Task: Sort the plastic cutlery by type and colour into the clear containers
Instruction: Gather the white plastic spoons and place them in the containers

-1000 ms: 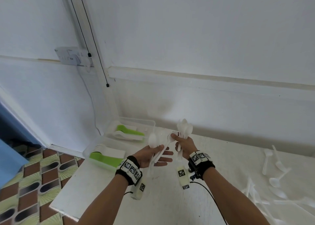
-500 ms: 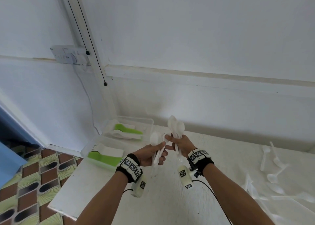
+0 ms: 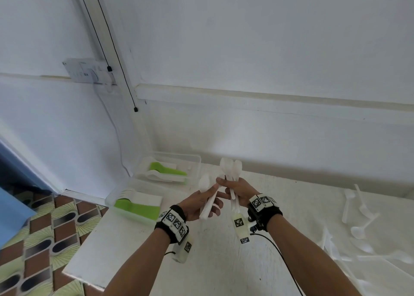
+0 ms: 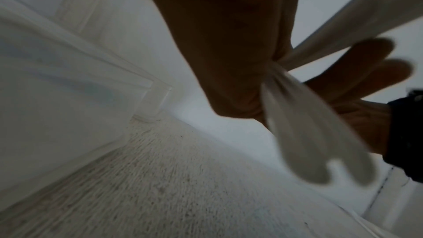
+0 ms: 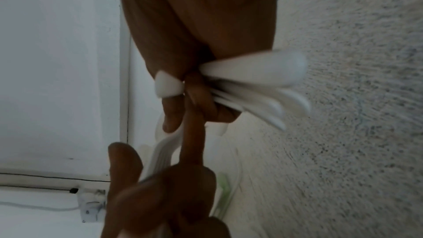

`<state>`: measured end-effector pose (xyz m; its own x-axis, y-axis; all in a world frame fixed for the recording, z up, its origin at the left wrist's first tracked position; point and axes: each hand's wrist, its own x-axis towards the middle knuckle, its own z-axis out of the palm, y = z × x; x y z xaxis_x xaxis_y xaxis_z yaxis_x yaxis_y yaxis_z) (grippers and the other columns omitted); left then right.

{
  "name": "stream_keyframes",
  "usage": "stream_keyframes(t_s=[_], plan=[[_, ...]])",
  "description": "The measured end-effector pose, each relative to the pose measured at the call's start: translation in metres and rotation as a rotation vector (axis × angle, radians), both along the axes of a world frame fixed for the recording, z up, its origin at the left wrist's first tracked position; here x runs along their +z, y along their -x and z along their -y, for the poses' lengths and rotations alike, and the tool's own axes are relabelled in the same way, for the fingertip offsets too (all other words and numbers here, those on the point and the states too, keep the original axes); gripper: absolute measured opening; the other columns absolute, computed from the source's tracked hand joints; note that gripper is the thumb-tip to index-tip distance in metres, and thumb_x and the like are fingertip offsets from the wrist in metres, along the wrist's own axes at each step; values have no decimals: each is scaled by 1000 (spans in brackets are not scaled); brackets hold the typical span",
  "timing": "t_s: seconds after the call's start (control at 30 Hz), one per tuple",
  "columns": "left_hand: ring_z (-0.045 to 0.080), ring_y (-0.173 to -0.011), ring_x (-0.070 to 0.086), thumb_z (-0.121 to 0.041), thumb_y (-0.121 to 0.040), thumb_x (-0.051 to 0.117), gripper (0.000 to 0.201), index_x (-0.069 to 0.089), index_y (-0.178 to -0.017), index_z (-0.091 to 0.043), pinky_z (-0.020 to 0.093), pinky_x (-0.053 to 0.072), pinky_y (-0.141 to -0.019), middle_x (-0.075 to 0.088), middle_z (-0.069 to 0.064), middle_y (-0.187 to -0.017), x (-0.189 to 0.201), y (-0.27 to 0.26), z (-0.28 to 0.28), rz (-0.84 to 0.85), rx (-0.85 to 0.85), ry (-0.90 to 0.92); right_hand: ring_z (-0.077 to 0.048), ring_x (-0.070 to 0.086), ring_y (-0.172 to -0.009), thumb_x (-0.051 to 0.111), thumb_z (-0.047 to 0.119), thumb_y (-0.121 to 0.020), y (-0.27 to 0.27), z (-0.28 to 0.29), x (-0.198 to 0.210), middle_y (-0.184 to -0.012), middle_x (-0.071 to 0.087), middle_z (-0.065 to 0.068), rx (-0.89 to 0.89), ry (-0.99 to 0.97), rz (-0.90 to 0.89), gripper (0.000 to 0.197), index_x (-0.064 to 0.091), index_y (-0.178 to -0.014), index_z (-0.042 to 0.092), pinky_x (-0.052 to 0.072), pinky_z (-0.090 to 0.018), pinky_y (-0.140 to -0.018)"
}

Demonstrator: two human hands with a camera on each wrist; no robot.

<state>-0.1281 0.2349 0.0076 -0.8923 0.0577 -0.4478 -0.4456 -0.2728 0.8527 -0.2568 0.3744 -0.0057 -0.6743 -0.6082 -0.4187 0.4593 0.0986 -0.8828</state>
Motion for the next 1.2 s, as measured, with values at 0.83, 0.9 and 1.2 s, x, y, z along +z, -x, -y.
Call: stream_keyframes(t_s=[0.83,0.9,1.2], plan=[[11,-57,46,-14,-108,40,13,45,-102,-4,22,35,-47,48,7,-81,-17,15,8,14,350,137,-11,44,-44,83,15,-82,-3,1,11,-55,51,2,-123,-62,-136,20,68,-90,5,39,-24,-42],[12,-60,44,-16,-107,39,12,42,-100,-6,22,35,-48,45,6,-81,-19,18,6,33,383,231,-11,44,-44,83,16,-83,-4,2,13,-59,53,0,-109,-22,-136,19,69,-91,6,38,-23,-42],[9,-56,41,-19,-107,47,26,39,-83,-12,22,36,-53,44,0,-67,-16,18,-6,-101,363,294,-13,46,-40,83,15,-83,-11,12,3,-51,52,-4,-138,-60,-74,20,67,-86,4,41,-24,-43]])
